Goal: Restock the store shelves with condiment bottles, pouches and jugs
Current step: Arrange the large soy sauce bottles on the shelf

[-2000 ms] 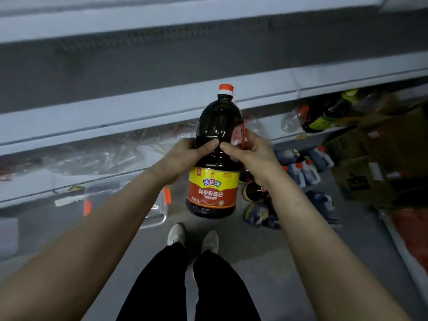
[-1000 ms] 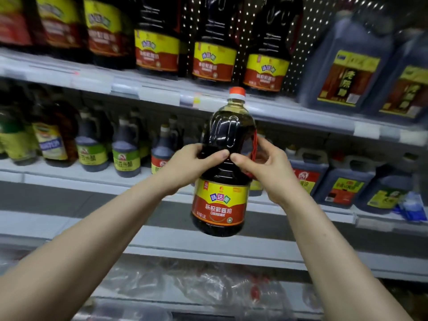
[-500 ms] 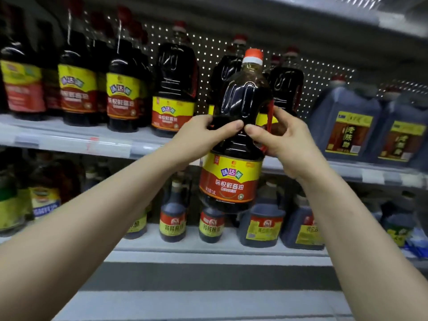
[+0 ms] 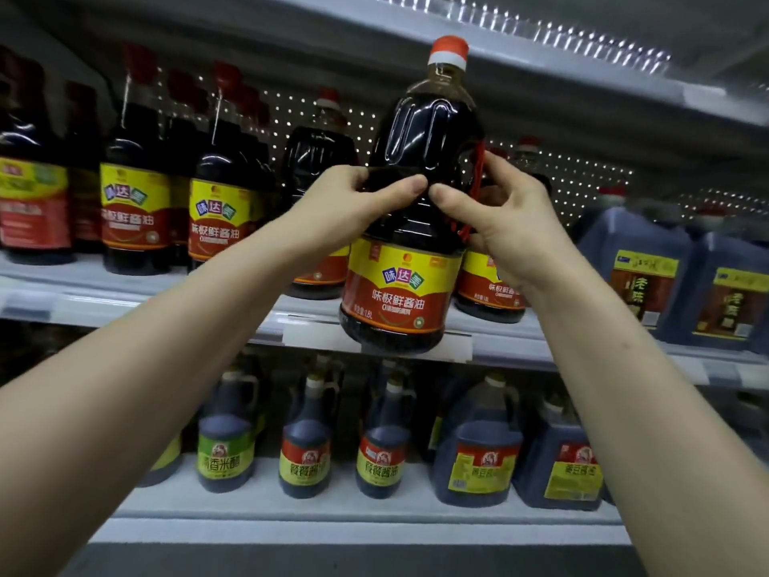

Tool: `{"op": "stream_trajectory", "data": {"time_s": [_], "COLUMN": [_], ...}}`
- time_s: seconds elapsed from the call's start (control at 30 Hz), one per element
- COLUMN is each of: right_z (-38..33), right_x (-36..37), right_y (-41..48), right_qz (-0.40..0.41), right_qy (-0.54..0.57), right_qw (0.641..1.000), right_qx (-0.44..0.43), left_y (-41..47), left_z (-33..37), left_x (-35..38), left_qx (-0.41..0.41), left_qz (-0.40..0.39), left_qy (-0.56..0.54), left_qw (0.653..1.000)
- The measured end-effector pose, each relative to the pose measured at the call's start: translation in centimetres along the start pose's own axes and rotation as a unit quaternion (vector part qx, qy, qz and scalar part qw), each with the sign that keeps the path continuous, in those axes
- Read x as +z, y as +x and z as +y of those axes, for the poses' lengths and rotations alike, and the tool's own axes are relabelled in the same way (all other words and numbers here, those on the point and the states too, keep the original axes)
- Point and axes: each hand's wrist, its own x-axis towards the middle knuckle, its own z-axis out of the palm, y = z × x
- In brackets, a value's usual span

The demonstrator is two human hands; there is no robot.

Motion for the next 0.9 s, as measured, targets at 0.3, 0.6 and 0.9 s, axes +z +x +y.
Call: {"op": "stream_trajectory", "data": {"time_s": [0.3,0.6,0.9], "right_z": [1.0,2.8,3.4], "right_x": [5.4,10.0,10.5], "right_y": [3.6,5.7,7.3], "right_qz": [-0.037,-0.06,-0.058], "right_qy": [0.031,0.036,0.019], "right_qw": [0.998,0.997,0.998], "right_qx": [-0.031,-0.012,0.015], "left_y": [0.3,0.6,2.0], "left_z": [-1.2,-4.1,-5.2], "left_x": [-5.5,-9.5,-10.2], "left_qx": [0.01,-0.012,-0.023], "left_qz": [0.058,0.088,0.07], "left_qy": [0.016,0.023,0.013], "left_qw": [0.998,0.996,0.997]}}
